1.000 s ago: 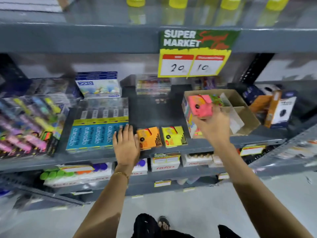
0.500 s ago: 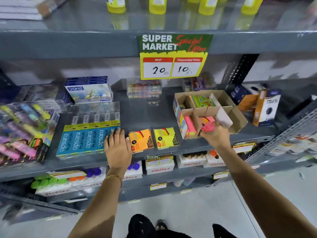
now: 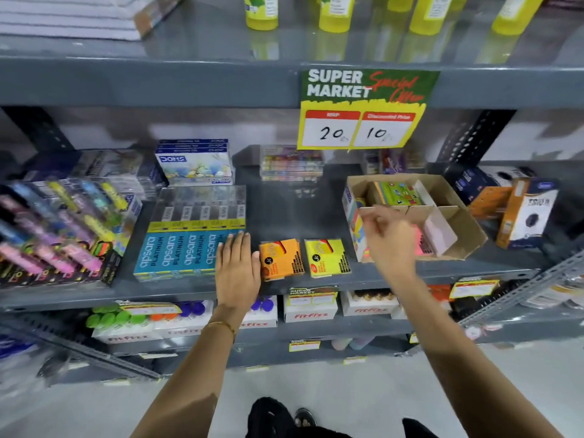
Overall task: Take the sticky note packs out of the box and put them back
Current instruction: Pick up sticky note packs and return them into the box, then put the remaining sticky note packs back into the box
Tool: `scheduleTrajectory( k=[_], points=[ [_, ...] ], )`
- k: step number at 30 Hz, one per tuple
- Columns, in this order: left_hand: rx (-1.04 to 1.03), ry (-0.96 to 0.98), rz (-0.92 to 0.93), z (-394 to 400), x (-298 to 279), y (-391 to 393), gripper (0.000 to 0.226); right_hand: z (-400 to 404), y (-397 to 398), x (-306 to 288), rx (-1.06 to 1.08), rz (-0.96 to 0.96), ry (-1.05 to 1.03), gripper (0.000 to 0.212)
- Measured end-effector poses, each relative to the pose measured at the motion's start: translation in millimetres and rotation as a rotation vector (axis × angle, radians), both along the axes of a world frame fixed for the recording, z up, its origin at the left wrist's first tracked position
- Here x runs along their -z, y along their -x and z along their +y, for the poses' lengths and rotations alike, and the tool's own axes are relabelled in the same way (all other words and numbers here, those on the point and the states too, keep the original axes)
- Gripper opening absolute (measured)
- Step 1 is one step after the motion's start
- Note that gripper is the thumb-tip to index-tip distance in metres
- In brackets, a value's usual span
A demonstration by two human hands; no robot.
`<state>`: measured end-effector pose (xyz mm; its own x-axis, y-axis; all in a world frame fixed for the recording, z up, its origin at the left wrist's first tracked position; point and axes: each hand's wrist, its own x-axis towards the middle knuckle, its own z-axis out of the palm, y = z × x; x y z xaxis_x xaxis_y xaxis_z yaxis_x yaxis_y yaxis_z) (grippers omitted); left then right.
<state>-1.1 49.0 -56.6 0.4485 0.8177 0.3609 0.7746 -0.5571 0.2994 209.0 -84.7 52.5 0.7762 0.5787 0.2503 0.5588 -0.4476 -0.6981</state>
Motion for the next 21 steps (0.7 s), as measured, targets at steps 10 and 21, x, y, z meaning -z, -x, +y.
scheduleTrajectory(
  k=[10, 21],
  points=[
    [-0.04, 0.068, 0.068, 2, 0, 35, 0.069, 81, 123, 54, -0.349, -0.098, 0.648, 0.076],
    [-0.024, 0.1, 0.056, 0, 0, 35, 0.066, 104, 130, 71, -0.223, -0.191, 0.774, 0.08]
  ],
)
